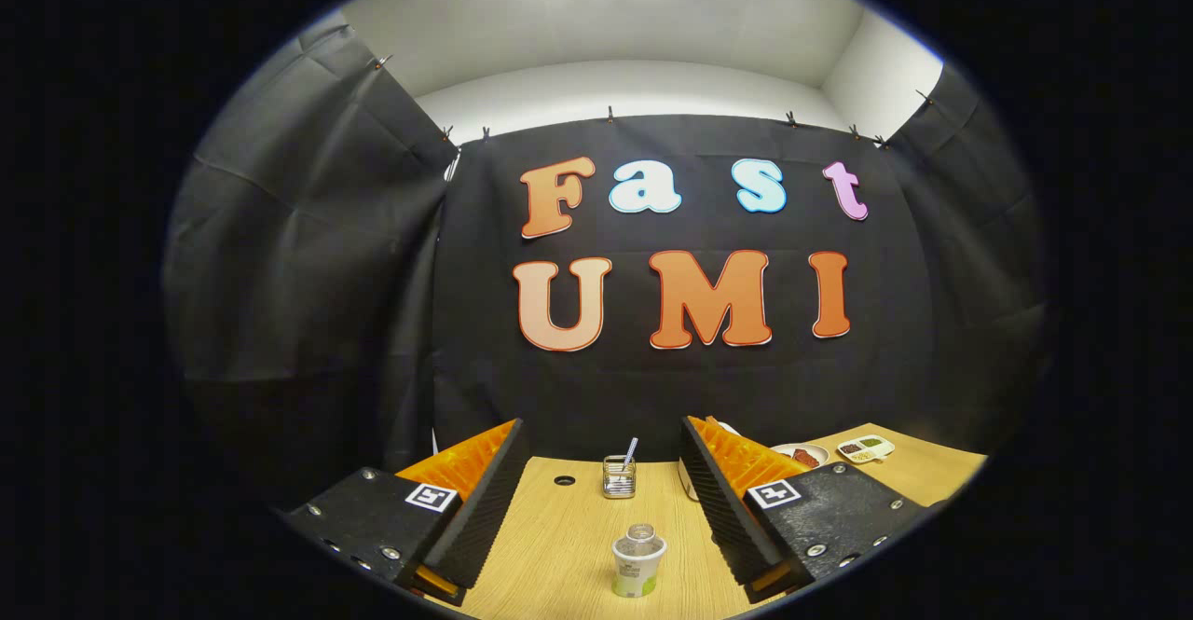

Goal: Take the bottle from table, then pour the juice into the cup, finally place the bottle on the coaster

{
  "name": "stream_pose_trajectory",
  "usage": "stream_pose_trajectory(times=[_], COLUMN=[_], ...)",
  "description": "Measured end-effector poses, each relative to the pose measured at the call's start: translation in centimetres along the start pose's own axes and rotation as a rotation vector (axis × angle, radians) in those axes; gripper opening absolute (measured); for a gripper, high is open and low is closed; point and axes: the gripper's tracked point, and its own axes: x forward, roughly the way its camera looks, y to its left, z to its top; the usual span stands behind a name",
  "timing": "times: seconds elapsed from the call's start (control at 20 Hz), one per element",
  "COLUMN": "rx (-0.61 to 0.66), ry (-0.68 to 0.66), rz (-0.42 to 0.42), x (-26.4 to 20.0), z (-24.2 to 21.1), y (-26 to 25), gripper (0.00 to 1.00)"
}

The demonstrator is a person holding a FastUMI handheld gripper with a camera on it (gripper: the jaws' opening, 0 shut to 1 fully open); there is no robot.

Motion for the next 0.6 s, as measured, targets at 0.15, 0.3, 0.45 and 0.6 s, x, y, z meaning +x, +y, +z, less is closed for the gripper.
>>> stream_pose_trajectory(times=[0.15, 0.3, 0.45, 0.6], rx=[-0.002, 0.016, 0.023, 0.019], ry=[0.026, 0.016, -0.002, -0.008], rz=[0.014, 0.035, 0.034, 0.032], x=[0.4, 0.3, 0.1, 0.0], z=[-0.2, 0.7, 1.3, 1.6], y=[0.6, 1.0, 0.9, 0.9], gripper=[0.97, 0.97, 0.97, 0.97])
